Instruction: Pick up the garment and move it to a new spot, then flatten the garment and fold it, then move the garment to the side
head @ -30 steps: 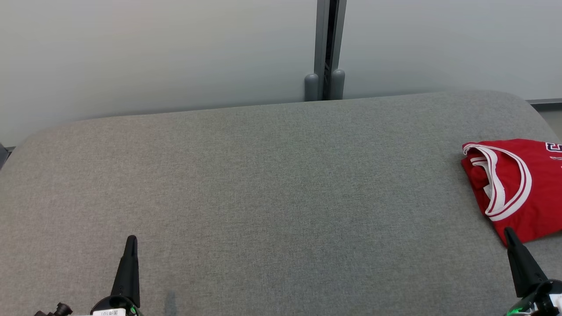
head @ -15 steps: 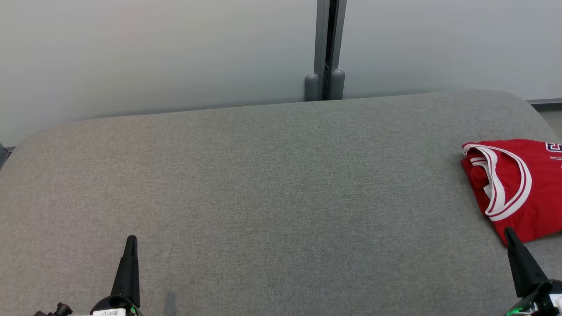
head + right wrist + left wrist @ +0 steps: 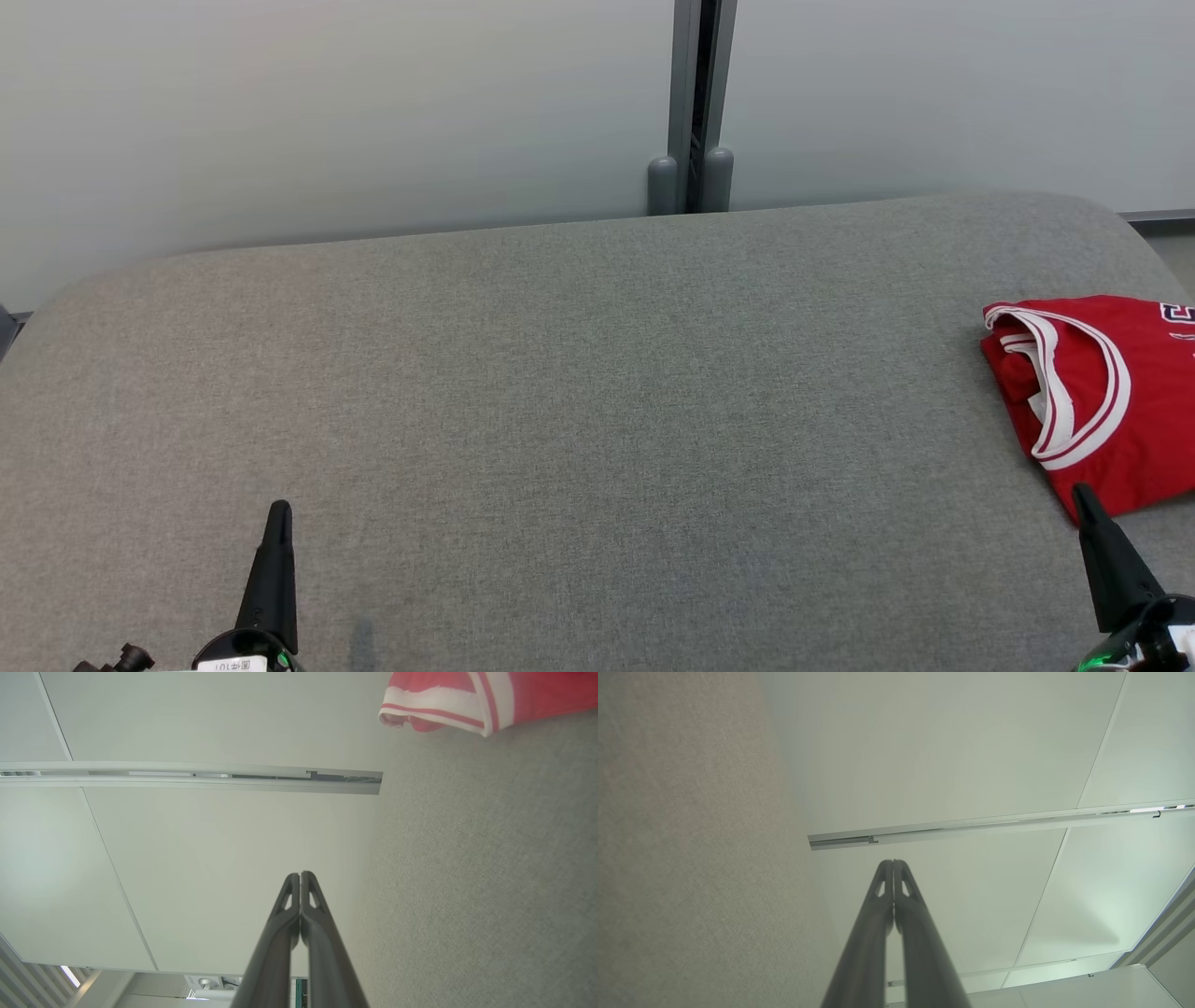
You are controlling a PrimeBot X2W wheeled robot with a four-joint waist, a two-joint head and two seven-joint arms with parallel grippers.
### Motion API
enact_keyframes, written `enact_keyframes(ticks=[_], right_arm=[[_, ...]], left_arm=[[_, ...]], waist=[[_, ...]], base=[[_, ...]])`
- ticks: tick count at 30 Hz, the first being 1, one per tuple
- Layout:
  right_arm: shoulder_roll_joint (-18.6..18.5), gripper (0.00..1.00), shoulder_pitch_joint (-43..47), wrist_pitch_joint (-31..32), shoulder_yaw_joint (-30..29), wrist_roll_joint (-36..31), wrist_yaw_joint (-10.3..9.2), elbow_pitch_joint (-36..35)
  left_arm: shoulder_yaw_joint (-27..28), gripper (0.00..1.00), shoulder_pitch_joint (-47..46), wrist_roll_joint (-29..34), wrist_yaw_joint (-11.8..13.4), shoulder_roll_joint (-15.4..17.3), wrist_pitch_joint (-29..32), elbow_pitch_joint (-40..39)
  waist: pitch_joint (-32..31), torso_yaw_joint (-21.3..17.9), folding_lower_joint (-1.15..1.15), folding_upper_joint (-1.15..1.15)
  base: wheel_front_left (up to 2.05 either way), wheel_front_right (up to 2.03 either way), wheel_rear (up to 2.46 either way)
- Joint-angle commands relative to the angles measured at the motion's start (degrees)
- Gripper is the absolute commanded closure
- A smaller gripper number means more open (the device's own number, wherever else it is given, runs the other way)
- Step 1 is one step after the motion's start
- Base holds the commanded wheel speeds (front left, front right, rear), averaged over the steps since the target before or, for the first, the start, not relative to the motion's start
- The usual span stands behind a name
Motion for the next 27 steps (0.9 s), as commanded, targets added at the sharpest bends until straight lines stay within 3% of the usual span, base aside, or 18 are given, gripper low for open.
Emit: enact_keyframes(ticks=[1,27], right_arm=[[-0.09,1.00,-0.45,0.11,-0.11,-0.26,0.00,0.05],[-0.06,1.00,-0.46,0.17,-0.15,-0.31,0.00,0.05]], left_arm=[[0.29,1.00,0.10,0.30,-0.28,0.10,0.18,-0.17],[0.31,1.00,0.10,0.33,-0.28,0.08,0.21,-0.17]], waist=[[0.00,0.00,0.00,0.00],[0.00,0.00,0.00,0.00]], base=[[0.00,0.00,0.00],[0.00,0.00,0.00]])
